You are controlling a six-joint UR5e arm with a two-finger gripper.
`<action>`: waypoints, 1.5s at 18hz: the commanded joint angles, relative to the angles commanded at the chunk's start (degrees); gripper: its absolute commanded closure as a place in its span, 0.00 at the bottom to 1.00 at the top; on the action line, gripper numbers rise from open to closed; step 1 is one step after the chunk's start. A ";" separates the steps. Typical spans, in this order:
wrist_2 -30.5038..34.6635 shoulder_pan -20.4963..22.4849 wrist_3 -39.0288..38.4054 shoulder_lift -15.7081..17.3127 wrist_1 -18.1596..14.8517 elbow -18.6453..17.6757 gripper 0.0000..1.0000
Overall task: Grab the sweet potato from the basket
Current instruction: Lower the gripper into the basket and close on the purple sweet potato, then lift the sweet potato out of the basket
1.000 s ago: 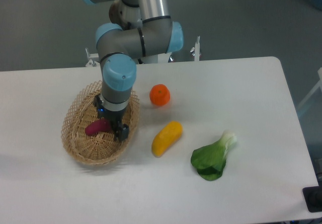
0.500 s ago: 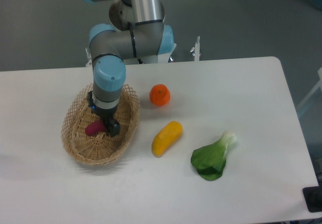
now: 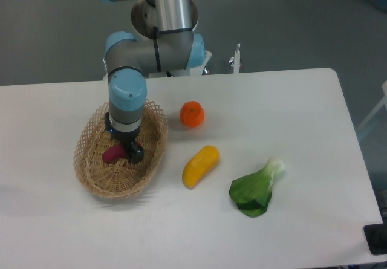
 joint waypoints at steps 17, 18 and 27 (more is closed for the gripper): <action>3.52 3.77 -2.30 3.42 -0.96 4.83 0.97; 3.52 4.48 -2.21 3.86 -0.96 5.44 0.97; 3.52 13.26 -0.63 4.13 -1.66 10.98 0.97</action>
